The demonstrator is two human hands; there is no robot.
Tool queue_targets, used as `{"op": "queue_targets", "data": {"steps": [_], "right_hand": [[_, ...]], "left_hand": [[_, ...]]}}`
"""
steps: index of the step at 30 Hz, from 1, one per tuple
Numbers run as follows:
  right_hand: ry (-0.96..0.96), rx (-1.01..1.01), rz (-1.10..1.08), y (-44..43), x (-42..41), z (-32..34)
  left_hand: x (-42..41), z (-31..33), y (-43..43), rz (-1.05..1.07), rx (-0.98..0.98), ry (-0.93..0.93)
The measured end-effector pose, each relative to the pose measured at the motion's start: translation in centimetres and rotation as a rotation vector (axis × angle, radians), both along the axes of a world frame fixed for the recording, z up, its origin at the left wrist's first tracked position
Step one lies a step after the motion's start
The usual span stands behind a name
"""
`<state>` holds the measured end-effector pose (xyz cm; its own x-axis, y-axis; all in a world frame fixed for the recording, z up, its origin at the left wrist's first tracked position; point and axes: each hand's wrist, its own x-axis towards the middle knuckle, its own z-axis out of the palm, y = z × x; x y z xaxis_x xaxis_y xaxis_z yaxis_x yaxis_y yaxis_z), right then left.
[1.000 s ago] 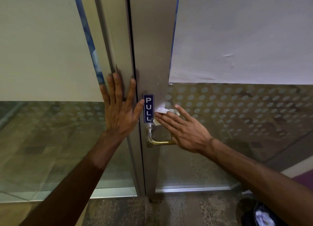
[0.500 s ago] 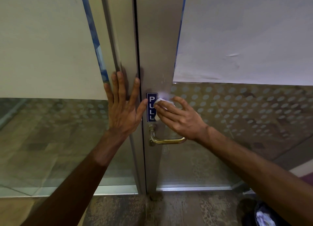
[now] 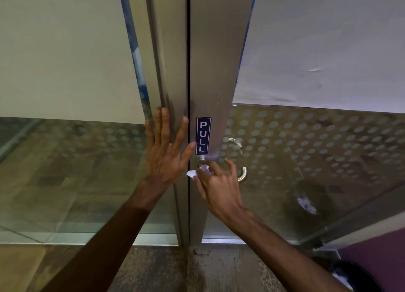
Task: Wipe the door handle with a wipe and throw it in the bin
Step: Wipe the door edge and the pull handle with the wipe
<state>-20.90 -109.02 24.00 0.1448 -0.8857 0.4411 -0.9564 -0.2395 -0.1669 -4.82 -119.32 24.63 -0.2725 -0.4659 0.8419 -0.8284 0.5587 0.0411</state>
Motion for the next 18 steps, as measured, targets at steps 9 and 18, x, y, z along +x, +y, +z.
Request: {"op": "queue_targets", "data": {"steps": [9, 18], "right_hand": [[0.211, -0.039, -0.059, -0.6, 1.2, -1.6], [0.463, -0.232, 0.191, -0.9, 0.3, -1.5]], "left_hand": [[-0.3, -0.4, -0.3, 0.009, -0.019, -0.004], [-0.1, -0.4, -0.5, 0.020, -0.006, -0.005]]}}
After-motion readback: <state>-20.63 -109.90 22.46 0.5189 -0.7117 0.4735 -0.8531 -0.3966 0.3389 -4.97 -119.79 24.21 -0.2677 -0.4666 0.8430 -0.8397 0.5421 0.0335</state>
